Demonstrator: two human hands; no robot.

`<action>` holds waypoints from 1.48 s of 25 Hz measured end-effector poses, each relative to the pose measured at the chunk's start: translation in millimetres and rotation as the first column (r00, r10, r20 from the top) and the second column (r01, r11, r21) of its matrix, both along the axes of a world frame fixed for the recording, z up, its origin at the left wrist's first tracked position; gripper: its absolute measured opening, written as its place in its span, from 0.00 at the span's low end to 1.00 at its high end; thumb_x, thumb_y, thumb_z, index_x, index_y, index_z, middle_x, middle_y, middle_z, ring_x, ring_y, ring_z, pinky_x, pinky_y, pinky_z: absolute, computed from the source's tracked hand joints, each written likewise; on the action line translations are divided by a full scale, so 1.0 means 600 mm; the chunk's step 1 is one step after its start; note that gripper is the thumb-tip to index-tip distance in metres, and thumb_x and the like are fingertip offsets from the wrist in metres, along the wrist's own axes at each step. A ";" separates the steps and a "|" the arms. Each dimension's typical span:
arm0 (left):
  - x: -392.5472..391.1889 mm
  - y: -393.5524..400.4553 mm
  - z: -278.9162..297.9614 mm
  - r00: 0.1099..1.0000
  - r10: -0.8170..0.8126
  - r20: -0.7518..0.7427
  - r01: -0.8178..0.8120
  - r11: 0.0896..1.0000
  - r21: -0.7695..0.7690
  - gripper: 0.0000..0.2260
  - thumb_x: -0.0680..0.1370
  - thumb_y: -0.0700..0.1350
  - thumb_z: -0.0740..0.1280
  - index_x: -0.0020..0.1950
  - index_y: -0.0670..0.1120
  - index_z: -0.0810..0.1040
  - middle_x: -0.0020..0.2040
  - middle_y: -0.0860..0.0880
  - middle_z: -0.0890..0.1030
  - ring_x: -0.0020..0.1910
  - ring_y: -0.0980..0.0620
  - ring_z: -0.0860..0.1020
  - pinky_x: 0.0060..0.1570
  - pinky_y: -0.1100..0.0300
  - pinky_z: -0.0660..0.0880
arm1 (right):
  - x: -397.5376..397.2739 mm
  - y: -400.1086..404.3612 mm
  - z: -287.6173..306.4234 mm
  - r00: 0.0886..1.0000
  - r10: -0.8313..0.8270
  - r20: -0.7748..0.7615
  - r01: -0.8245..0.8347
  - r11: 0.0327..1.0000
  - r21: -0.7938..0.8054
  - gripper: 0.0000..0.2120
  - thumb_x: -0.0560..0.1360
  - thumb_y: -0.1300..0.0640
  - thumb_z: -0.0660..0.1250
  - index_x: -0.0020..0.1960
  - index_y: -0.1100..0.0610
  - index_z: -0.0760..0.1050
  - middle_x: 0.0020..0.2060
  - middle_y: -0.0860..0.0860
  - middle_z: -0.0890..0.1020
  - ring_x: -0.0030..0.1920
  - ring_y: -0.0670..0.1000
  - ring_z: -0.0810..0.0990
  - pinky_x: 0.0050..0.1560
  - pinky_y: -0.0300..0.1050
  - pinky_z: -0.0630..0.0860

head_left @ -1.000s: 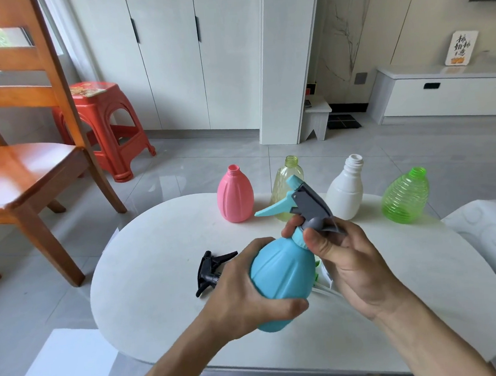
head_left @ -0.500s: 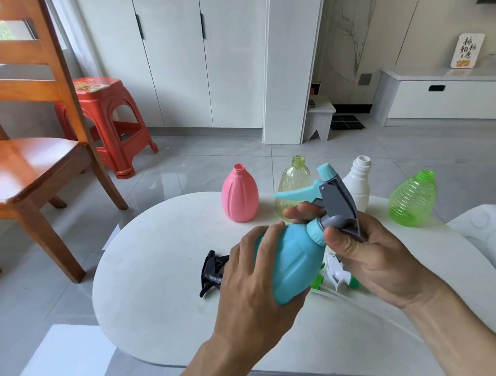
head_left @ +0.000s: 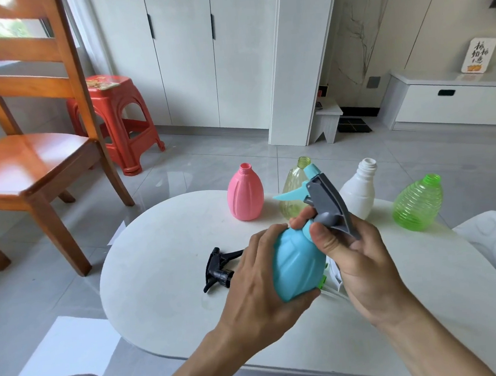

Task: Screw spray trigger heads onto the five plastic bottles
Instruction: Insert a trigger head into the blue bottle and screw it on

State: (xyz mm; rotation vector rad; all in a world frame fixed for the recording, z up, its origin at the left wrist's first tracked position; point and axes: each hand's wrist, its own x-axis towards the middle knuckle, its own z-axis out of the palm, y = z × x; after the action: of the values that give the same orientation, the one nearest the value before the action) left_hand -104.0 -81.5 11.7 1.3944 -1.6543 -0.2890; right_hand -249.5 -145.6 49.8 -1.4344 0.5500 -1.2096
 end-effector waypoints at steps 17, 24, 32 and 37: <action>-0.005 -0.004 -0.003 0.992 -0.107 0.071 0.106 0.994 0.018 0.38 0.64 0.54 0.79 0.68 0.55 0.62 0.58 0.64 0.67 0.55 0.63 0.70 0.56 0.73 0.63 | 0.014 -0.010 -0.009 0.995 -0.092 0.043 0.086 0.987 0.138 0.20 0.73 0.49 0.71 0.29 0.56 0.67 0.27 0.55 0.78 0.38 0.53 0.80 0.47 0.42 0.77; -0.016 0.005 -0.014 0.996 -0.007 0.087 0.008 1.000 -0.009 0.36 0.65 0.56 0.77 0.68 0.52 0.64 0.58 0.57 0.71 0.54 0.55 0.72 0.55 0.61 0.70 | 0.041 -0.001 -0.006 0.955 -0.285 0.082 0.262 0.940 0.218 0.18 0.73 0.55 0.70 0.27 0.54 0.69 0.24 0.52 0.74 0.29 0.51 0.74 0.41 0.46 0.75; 0.030 -0.013 0.005 0.986 -0.134 -0.096 0.149 0.974 0.168 0.41 0.63 0.54 0.81 0.69 0.60 0.62 0.61 0.61 0.74 0.58 0.59 0.75 0.56 0.63 0.73 | 0.010 -0.015 0.001 0.990 0.139 0.021 -0.140 0.984 0.107 0.03 0.74 0.55 0.70 0.45 0.55 0.80 0.45 0.55 0.84 0.53 0.55 0.81 0.63 0.54 0.73; 0.055 -0.019 0.018 0.956 -0.220 -0.193 0.261 0.940 0.220 0.41 0.62 0.52 0.83 0.70 0.56 0.66 0.61 0.56 0.76 0.58 0.49 0.77 0.53 0.47 0.79 | -0.021 -0.028 0.005 0.933 0.353 0.078 -0.361 0.920 0.152 0.16 0.75 0.60 0.65 0.61 0.66 0.73 0.60 0.61 0.79 0.66 0.57 0.76 0.69 0.52 0.69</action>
State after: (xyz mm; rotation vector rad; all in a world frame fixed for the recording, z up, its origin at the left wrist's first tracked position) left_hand -70.9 -93.1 22.6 1.3024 -1.6920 -0.7537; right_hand -261.9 -162.4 52.7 -1.2926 0.3260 -0.8844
